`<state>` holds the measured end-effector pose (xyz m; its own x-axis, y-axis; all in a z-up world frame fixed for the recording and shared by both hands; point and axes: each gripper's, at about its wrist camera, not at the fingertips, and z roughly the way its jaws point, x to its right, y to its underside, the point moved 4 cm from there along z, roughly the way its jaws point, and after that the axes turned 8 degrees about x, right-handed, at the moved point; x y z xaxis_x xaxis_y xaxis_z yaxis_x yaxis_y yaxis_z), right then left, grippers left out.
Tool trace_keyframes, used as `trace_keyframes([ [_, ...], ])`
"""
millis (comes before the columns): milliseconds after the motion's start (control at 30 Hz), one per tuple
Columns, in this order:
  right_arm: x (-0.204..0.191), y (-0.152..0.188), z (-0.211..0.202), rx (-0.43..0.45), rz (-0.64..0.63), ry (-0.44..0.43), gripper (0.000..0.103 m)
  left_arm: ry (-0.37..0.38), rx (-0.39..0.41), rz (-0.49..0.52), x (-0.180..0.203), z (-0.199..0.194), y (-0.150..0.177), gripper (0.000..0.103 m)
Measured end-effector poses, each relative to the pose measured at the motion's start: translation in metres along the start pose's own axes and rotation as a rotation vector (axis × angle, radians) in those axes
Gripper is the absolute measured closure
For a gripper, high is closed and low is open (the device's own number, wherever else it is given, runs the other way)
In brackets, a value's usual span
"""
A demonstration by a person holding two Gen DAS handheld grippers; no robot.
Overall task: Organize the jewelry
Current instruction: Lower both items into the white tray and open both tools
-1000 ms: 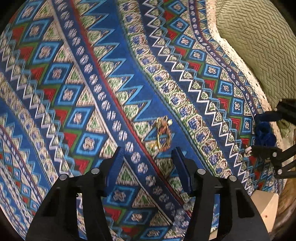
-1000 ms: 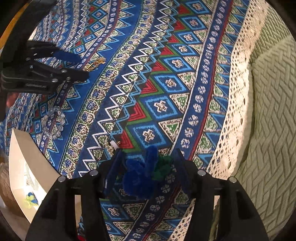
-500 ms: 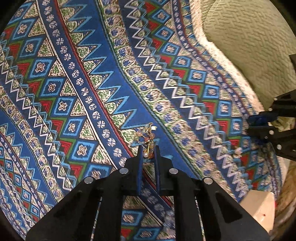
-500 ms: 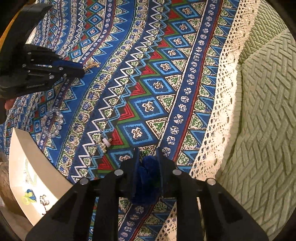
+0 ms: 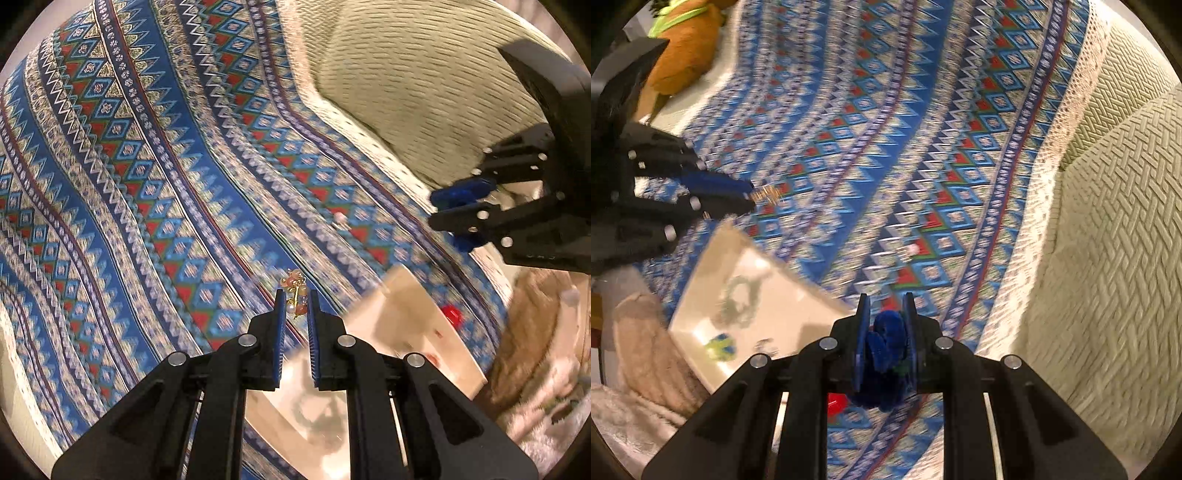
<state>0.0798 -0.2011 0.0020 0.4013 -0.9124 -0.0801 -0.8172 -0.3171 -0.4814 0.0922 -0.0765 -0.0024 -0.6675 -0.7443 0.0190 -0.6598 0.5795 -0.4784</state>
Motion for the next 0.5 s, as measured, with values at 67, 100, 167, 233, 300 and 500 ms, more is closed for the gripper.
trace_keyframes([
  [67, -0.021, 0.009, -0.002, -0.004, -0.005, -0.021, 0.084, 0.005, -0.018, -0.008, 0.012, -0.005, 0.014, 0.091],
  [100, -0.032, 0.015, -0.001, -0.011, -0.008, -0.034, 0.084, 0.009, -0.029, -0.009, 0.014, -0.009, 0.019, 0.091],
  [167, -0.049, 0.025, 0.003, -0.029, -0.019, -0.052, 0.083, 0.006, -0.059, -0.009, 0.022, -0.008, 0.034, 0.091],
  [233, -0.064, 0.035, 0.011, -0.053, -0.030, -0.067, 0.083, 0.011, -0.086, -0.016, 0.027, -0.006, 0.051, 0.091],
  [300, -0.078, 0.044, 0.018, -0.070, -0.038, -0.075, 0.083, 0.005, -0.105, -0.007, 0.033, -0.003, 0.064, 0.091],
  [500, -0.112, 0.062, 0.022, -0.086, -0.064, -0.107, 0.083, 0.010, -0.145, 0.005, 0.043, -0.003, 0.100, 0.091],
])
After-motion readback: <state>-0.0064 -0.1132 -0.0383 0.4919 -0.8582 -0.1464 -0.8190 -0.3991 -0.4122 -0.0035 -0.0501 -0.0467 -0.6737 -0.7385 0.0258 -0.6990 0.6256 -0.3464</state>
